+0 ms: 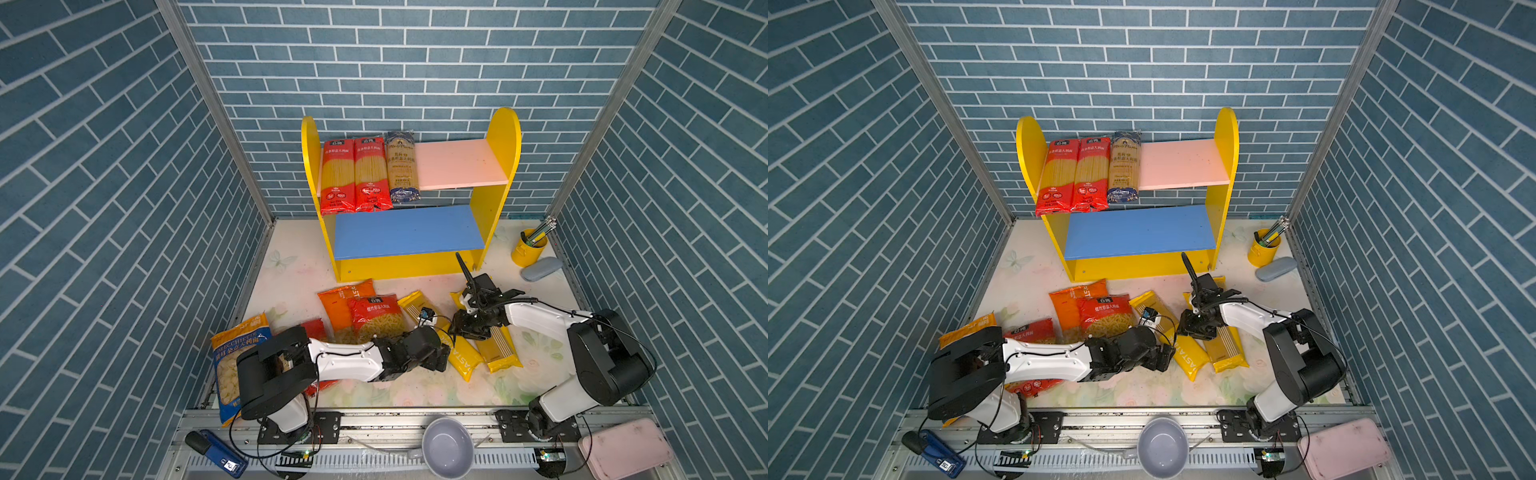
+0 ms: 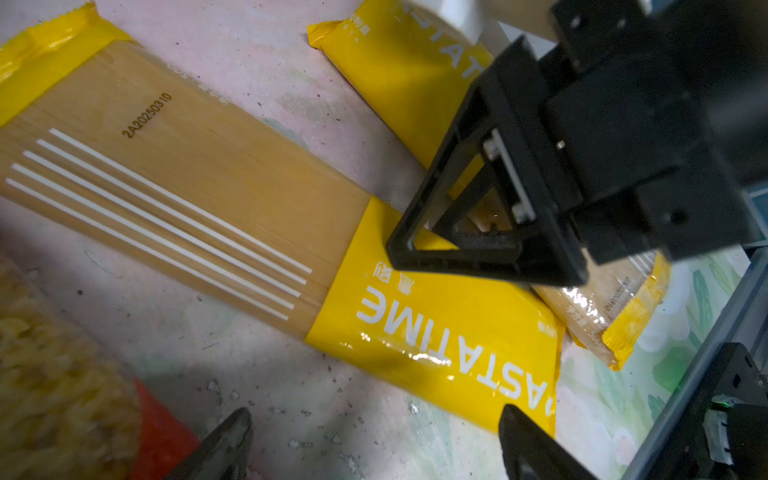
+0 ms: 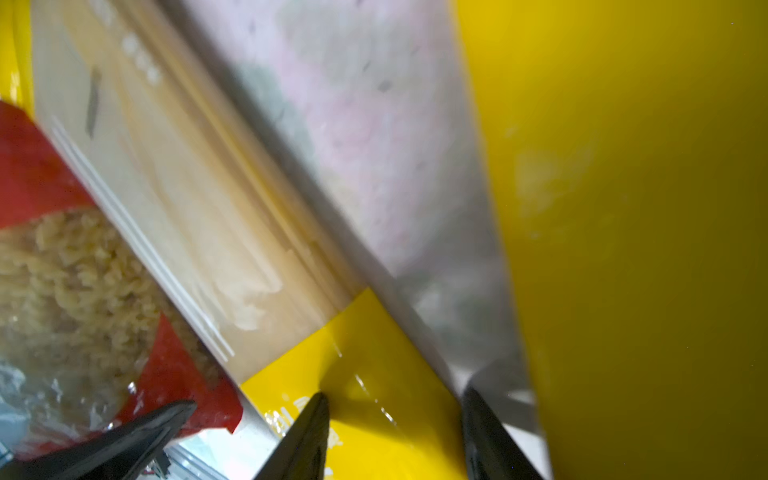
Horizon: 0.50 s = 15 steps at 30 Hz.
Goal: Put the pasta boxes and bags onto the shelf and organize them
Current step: 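Grasp the yellow PASTATIME pack with the right gripper while the left gripper shifts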
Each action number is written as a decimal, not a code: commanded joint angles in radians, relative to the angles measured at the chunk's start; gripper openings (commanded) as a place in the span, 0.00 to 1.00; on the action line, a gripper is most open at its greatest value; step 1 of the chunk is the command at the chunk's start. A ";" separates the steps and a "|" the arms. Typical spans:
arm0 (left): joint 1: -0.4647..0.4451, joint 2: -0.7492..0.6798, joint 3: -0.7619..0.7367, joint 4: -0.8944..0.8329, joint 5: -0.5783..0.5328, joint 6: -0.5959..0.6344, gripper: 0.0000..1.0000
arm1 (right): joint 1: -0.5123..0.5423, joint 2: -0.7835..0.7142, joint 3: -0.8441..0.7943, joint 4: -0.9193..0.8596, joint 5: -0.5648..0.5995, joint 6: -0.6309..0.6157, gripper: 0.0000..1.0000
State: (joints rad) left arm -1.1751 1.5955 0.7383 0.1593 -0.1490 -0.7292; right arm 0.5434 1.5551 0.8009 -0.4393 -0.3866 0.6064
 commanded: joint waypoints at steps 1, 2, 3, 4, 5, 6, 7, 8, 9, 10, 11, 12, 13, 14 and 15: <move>0.014 -0.011 -0.031 0.007 -0.011 -0.030 0.93 | 0.038 -0.043 -0.037 0.003 -0.080 0.062 0.51; 0.022 -0.017 -0.037 0.006 -0.011 -0.035 0.92 | 0.039 -0.060 -0.044 0.009 -0.097 0.073 0.51; 0.027 -0.028 -0.037 0.004 -0.010 -0.040 0.91 | 0.038 -0.079 -0.049 0.012 -0.114 0.080 0.51; 0.034 -0.037 -0.064 -0.002 -0.008 -0.040 0.90 | 0.038 -0.094 -0.053 0.014 -0.129 0.082 0.52; 0.037 -0.044 -0.068 -0.013 -0.010 -0.038 0.89 | 0.037 -0.102 -0.052 0.011 -0.138 0.080 0.52; 0.038 -0.052 -0.071 -0.027 -0.015 -0.035 0.88 | 0.032 -0.104 -0.047 -0.010 -0.119 0.064 0.52; 0.038 -0.055 -0.071 -0.037 -0.017 -0.031 0.88 | 0.024 -0.097 -0.041 -0.034 -0.095 0.038 0.53; 0.039 -0.057 -0.072 -0.040 -0.017 -0.029 0.87 | 0.010 -0.085 -0.040 -0.041 -0.089 0.010 0.53; 0.038 -0.056 -0.073 -0.040 -0.014 -0.029 0.85 | -0.016 -0.071 -0.049 -0.035 -0.104 -0.015 0.53; 0.038 -0.056 -0.074 -0.040 -0.011 -0.029 0.85 | -0.043 -0.055 -0.064 -0.015 -0.138 -0.030 0.53; 0.038 -0.054 -0.074 -0.040 -0.008 -0.030 0.84 | -0.060 -0.044 -0.073 0.003 -0.173 -0.043 0.53; 0.038 -0.055 -0.075 -0.042 -0.005 -0.033 0.82 | -0.067 -0.029 -0.076 0.014 -0.207 -0.058 0.53; 0.038 -0.056 -0.077 -0.043 -0.001 -0.038 0.81 | -0.067 -0.013 -0.070 0.008 -0.213 -0.074 0.53; 0.038 -0.058 -0.083 -0.042 0.002 -0.045 0.79 | -0.066 -0.002 -0.065 0.002 -0.217 -0.084 0.53; 0.039 -0.061 -0.094 -0.038 0.004 -0.054 0.78 | -0.066 0.010 -0.062 -0.002 -0.219 -0.093 0.53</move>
State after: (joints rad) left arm -1.1450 1.5497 0.6754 0.1677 -0.1444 -0.7628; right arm 0.4721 1.5352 0.7525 -0.4301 -0.5415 0.5877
